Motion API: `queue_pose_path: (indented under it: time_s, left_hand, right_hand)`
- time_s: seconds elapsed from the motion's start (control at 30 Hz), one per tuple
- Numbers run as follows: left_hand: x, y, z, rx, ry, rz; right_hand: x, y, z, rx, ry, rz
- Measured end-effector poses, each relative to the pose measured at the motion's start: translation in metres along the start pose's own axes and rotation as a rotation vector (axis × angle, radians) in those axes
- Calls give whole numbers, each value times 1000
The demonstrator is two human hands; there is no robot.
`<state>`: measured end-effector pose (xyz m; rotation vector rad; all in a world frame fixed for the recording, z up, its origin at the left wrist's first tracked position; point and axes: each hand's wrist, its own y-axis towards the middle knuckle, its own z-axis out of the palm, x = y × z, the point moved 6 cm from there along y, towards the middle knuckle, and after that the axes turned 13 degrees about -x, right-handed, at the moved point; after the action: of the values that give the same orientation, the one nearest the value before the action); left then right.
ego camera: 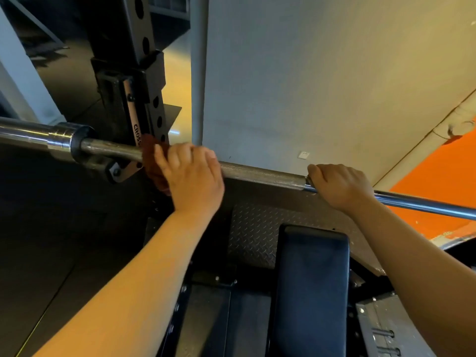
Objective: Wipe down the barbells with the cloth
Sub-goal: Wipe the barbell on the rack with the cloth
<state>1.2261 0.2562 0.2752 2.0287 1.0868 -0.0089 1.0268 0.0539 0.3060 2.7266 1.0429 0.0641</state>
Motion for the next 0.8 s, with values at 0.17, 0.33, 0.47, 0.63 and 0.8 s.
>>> queue_pose_path:
  time_s: [0.17, 0.33, 0.47, 0.63, 0.8]
  left_hand:
    - [-12, -8, 1, 58, -98, 313]
    - [43, 20, -5, 32, 31, 161]
    - [33, 18, -2, -3, 57, 14]
    - [-16, -11, 1, 42, -60, 162]
    - [-2, -7, -3, 167, -117, 370]
  right_hand:
    - [2, -1, -3, -31, 27, 34]
    - [0, 1, 0, -24, -36, -26]
    - [-3, 3, 3, -43, -75, -51]
    - [-2, 4, 2, -50, -84, -59]
    - [-8, 3, 4, -64, -83, -41]
